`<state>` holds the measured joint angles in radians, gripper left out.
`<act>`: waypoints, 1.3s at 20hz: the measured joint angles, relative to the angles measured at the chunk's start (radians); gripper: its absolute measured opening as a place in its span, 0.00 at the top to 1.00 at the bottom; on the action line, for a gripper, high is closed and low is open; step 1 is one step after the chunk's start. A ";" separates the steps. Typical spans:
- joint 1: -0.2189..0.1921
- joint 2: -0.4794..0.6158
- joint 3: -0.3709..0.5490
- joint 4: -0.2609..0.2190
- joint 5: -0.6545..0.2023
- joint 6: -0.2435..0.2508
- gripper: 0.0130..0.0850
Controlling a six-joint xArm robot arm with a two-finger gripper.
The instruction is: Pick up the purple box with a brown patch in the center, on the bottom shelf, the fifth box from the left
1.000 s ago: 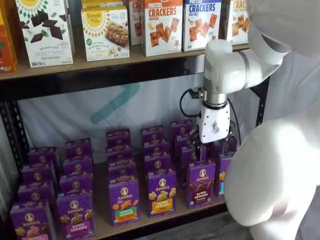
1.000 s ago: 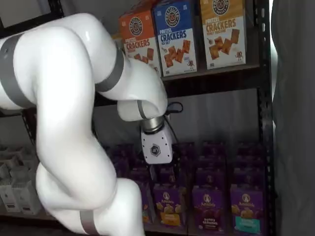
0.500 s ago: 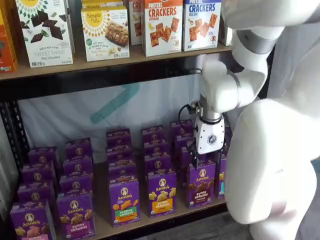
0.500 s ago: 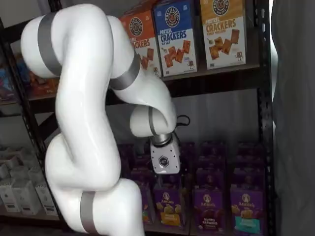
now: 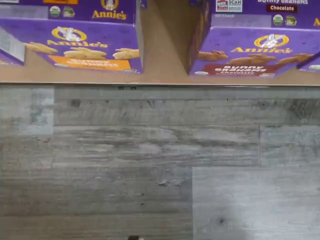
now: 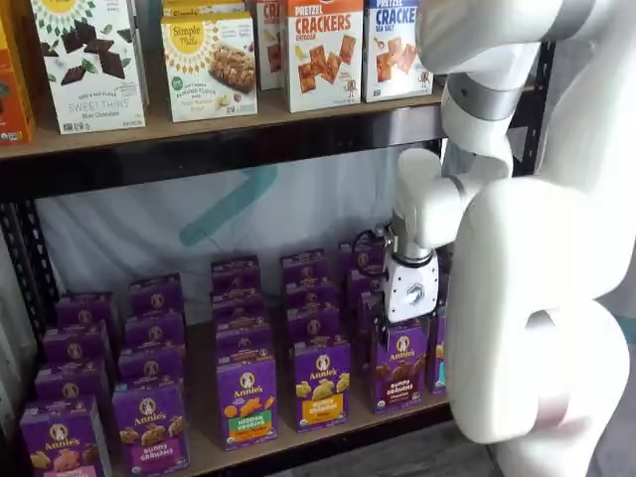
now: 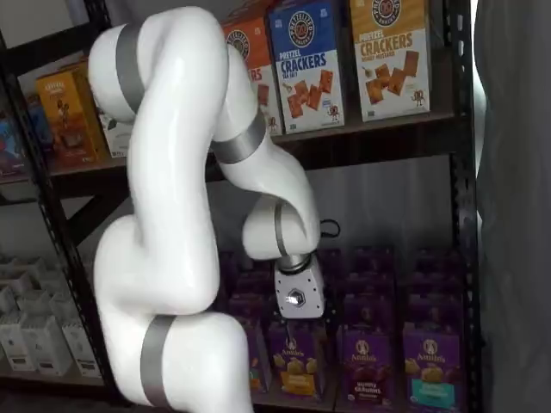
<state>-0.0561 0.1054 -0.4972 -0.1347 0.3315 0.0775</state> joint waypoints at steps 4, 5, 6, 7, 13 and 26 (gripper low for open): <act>-0.005 0.080 -0.041 -0.012 -0.040 0.008 0.00; -0.006 0.104 -0.054 -0.014 -0.051 0.008 0.00; -0.008 0.123 -0.066 -0.019 -0.058 0.012 0.00; -0.009 0.142 -0.078 -0.024 -0.065 0.015 0.00; -0.025 0.234 -0.142 -0.084 -0.105 0.059 0.00; -0.061 0.387 -0.296 -0.007 -0.134 -0.051 0.00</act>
<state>-0.1166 0.4927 -0.7935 -0.1415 0.1970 0.0265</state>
